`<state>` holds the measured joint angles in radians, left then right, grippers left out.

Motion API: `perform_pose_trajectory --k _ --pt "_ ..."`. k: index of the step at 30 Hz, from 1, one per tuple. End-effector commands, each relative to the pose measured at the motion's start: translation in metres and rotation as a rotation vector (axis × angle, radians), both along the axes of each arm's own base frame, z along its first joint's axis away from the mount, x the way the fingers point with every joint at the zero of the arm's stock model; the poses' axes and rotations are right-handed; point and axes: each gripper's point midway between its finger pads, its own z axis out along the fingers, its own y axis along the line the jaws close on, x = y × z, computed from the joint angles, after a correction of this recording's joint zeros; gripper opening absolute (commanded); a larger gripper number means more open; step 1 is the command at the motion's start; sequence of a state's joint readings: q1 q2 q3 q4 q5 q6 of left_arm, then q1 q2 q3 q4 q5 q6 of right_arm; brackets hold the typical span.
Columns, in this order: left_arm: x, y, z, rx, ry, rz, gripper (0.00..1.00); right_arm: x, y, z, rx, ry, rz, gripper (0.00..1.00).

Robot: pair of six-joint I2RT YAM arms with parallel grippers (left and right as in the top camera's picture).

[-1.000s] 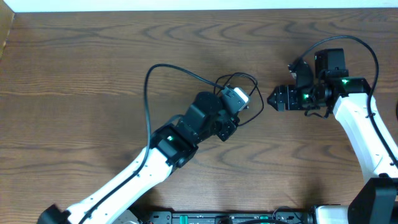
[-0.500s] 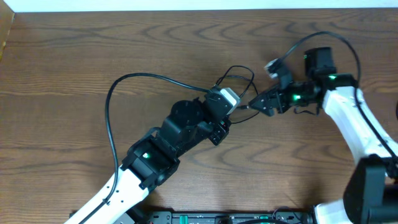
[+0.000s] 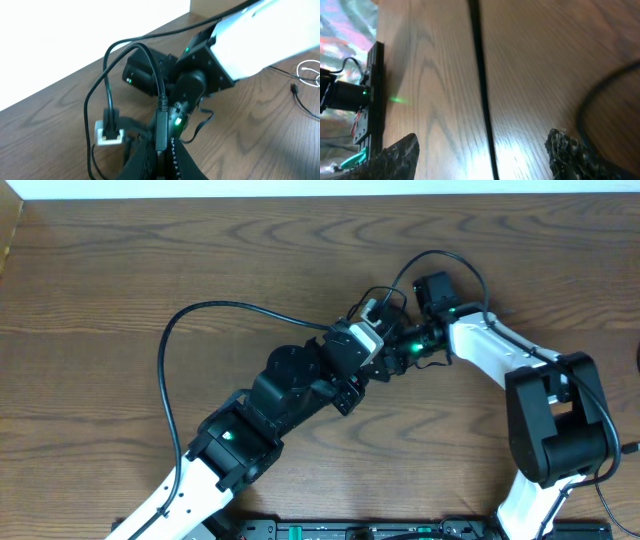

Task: Untangle cables

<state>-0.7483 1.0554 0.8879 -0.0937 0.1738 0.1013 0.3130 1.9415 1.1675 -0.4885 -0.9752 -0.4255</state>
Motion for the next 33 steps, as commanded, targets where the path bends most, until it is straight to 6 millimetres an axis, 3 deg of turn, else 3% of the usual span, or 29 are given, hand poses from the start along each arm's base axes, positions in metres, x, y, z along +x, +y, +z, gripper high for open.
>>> perform_pose_trajectory --k 1,9,15,18,21,22,31,33 --pt "-0.002 0.002 0.022 -0.043 -0.032 0.009 0.1 -0.011 0.015 0.0 0.052 0.004 0.058 0.77" --pt "-0.003 0.002 0.02 -0.043 -0.017 0.012 0.1 -0.008 0.03 0.002 0.075 -0.049 0.081 0.74" --pt "-0.003 0.003 0.021 -0.043 -0.017 0.012 0.1 -0.012 0.04 0.004 0.082 -0.076 0.108 0.55" --pt "-0.005 0.004 0.025 -0.052 -0.026 0.012 0.1 -0.014 0.043 0.003 0.079 -0.077 0.115 0.36" --pt "-0.007 0.007 0.031 -0.063 -0.038 0.013 0.1 -0.015 0.043 0.002 0.076 -0.076 0.117 0.05" --pt "-0.008 0.008 0.032 -0.065 -0.041 0.013 0.1 -0.015 0.043 0.002 0.076 -0.071 0.113 0.01" --pt "-0.006 0.019 0.023 -0.023 -0.022 0.064 0.11 0.003 0.026 0.002 0.048 0.049 -0.026 0.01" --pt "-0.004 0.022 0.019 -0.007 -0.018 0.088 0.27 0.009 0.017 0.004 0.045 0.076 -0.067 0.01"
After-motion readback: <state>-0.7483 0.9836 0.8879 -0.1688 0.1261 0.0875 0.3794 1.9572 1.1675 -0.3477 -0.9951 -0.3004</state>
